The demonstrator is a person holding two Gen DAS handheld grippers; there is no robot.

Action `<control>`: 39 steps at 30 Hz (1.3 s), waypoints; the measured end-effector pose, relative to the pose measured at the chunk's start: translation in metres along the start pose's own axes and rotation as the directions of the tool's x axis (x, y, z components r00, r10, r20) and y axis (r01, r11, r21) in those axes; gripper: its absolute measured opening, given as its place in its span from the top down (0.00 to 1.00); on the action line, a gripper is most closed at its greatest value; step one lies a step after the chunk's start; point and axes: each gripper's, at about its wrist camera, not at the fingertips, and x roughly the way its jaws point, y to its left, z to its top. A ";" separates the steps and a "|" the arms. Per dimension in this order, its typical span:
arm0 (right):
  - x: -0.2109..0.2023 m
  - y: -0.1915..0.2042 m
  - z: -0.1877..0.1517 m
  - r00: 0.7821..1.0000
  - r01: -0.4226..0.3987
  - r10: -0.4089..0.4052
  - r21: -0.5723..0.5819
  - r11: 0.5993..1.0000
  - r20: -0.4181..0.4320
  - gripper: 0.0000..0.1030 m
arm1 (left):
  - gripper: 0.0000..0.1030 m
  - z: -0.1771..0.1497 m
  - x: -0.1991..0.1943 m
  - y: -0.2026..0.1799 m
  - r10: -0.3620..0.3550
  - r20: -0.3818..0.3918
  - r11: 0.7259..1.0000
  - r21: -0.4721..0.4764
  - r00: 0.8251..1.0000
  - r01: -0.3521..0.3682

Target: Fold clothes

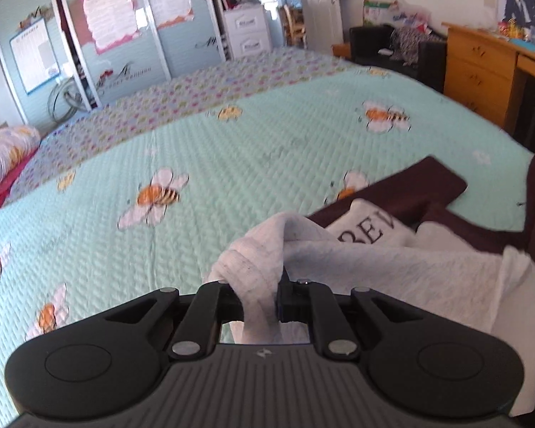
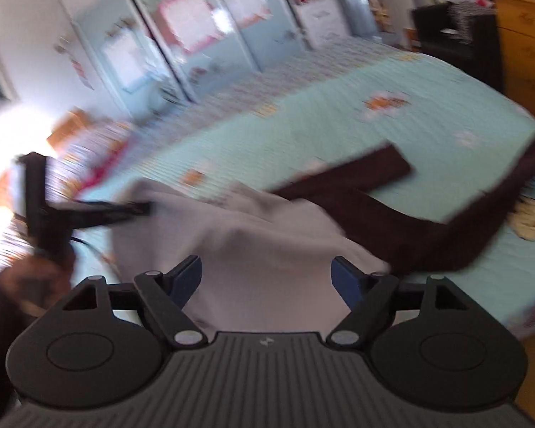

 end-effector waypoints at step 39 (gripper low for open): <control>0.055 0.171 0.118 0.897 -0.390 0.402 -0.102 0.915 0.186 0.83 | 0.91 0.055 -0.127 0.158 0.320 0.265 0.912 -0.344 0.909 -0.221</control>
